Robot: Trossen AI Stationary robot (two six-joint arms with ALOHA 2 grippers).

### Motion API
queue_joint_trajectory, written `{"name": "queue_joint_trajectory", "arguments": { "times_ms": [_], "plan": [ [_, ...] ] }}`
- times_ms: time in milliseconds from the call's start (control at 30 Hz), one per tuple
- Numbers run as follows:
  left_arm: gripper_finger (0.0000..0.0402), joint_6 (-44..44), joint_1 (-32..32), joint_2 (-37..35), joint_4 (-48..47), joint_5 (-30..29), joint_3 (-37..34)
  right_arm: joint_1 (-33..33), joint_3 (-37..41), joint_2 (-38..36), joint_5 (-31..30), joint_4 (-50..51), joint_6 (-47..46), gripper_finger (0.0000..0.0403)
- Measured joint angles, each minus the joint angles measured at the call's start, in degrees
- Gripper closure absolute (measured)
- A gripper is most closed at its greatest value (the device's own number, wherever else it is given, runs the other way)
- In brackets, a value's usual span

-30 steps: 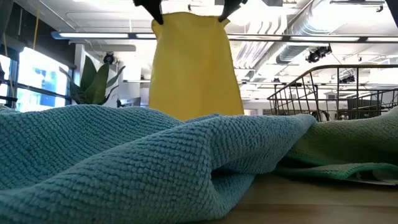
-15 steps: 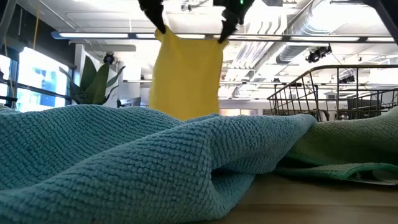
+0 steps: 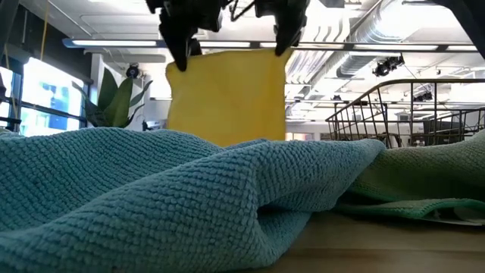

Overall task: Fold microfiber towels
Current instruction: Fold the yellow microfiber cloth

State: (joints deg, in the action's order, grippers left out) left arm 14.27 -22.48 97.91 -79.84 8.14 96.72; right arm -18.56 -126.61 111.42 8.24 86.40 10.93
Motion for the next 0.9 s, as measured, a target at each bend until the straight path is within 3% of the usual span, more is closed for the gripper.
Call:
{"name": "queue_joint_trajectory", "arguments": {
  "times_ms": [167,433,700,900],
  "plan": [
    [0.0402,-2.57,5.66,-0.02,2.17,-0.02,-4.60,3.06,2.99,-0.24,2.89,-0.09,-3.19,0.0402],
    [0.0401,-5.81,10.90,-0.31,5.59,-0.17,-6.02,6.23,17.48,-0.22,3.00,-6.49,-4.15,0.0402],
    [0.0401,-8.12,14.96,-0.31,6.30,0.25,-6.02,11.13,29.13,-0.57,13.44,-10.67,-4.62,0.0402],
    [0.0401,-9.76,17.55,-0.31,5.96,0.51,-6.02,13.44,34.42,-2.50,16.28,-15.93,-4.70,0.0402]
  ]
}}
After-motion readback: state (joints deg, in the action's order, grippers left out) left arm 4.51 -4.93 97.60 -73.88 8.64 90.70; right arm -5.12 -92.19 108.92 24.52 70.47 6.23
